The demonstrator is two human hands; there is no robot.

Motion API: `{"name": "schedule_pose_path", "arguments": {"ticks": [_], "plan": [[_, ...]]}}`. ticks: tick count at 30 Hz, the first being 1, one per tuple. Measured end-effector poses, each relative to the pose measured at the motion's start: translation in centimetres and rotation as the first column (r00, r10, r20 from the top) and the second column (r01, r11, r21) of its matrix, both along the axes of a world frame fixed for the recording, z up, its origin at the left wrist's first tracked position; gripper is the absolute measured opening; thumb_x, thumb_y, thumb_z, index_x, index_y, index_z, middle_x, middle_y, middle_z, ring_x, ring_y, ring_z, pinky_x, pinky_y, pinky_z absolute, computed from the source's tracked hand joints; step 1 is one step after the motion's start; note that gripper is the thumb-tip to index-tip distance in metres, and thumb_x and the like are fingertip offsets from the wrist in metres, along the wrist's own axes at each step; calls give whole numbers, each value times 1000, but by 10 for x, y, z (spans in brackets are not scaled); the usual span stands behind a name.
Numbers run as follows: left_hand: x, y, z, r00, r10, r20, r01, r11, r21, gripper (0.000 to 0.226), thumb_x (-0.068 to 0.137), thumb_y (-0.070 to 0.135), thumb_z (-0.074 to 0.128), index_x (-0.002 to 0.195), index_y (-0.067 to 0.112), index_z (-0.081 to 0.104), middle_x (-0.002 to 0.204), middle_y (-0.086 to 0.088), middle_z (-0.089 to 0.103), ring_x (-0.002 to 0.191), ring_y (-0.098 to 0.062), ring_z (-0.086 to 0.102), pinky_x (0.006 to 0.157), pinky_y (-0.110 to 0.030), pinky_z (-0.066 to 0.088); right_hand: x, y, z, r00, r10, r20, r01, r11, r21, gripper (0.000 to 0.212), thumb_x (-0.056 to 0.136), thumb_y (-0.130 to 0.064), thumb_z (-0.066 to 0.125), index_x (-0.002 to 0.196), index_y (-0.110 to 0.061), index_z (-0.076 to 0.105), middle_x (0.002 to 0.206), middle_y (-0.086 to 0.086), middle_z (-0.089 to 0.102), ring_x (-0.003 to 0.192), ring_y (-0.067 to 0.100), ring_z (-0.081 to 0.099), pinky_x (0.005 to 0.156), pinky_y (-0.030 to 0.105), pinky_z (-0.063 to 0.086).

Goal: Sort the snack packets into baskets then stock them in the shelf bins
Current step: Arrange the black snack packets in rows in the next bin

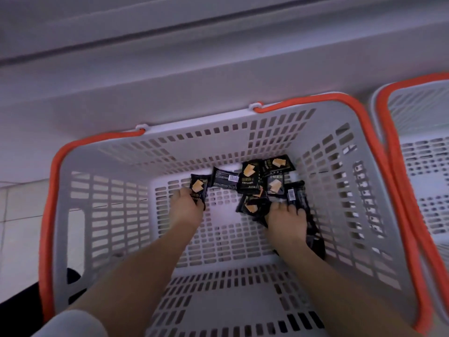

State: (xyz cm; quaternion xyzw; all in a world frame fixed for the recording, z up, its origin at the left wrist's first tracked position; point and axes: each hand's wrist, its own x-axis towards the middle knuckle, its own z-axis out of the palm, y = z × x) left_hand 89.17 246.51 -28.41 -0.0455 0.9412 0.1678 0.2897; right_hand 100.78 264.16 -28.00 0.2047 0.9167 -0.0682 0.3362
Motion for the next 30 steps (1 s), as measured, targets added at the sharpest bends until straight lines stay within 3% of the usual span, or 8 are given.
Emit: {"name": "schedule_pose_path", "arguments": {"ticks": [4,7,9,12,16,18,24,30], "plan": [[-4,8,-10,999,33,1,-33,999,-33,51,88,28,60,128,3,40,131,-17,40,121,-32,40,98,-43,40,-5,16,16,946,-274,-174,195,908,-372,48,87,-37,60,123,-11,43,109,5,59,101,22,55,81,33,47],[-3,13,-14,998,52,-17,-54,994,-91,55,85,32,64,124,2,39,130,-18,41,120,-33,41,93,-44,41,-9,21,33,791,-611,-12,426,565,-707,32,85,-34,65,106,-14,52,91,-5,60,83,10,57,62,17,44],[-4,12,-16,999,53,-12,-54,992,-114,55,84,30,66,123,1,40,129,-19,41,119,-34,41,94,-44,41,-8,20,37,686,-718,115,511,365,-778,33,86,-36,63,106,-10,55,98,5,63,92,21,60,75,28,51],[-4,8,-17,996,80,31,-79,996,-38,52,80,24,69,119,0,45,124,-19,45,110,-35,50,90,-45,47,-9,12,41,627,-753,199,547,244,-801,38,87,-39,61,107,-7,56,97,14,60,95,26,61,86,43,50],[16,8,-5,912,328,248,-392,875,284,36,82,11,66,113,-3,55,99,-16,62,68,-21,59,57,-39,56,-13,-3,42,729,-675,117,481,384,-788,22,83,-44,65,82,-27,51,77,-11,53,70,2,52,58,13,40],[30,6,3,838,374,396,-524,755,395,35,84,12,67,115,1,54,96,-11,63,71,-17,61,55,-31,54,-13,-12,40,779,-623,62,435,467,-770,25,81,-45,67,84,-29,48,81,-14,53,72,-1,51,55,11,38],[67,11,22,893,183,411,-415,688,595,15,94,28,52,106,35,55,104,8,65,94,-8,63,73,-25,52,-12,-33,30,745,-666,38,480,495,-724,35,79,-45,69,88,-20,46,76,-14,51,66,-3,48,47,3,37],[72,17,28,892,43,450,-359,674,646,10,94,37,43,101,42,47,101,22,56,90,12,58,64,-8,48,-9,-36,25,771,-636,-27,459,584,-670,40,86,-50,57,96,-12,50,80,-5,56,65,6,51,49,15,33]]}}
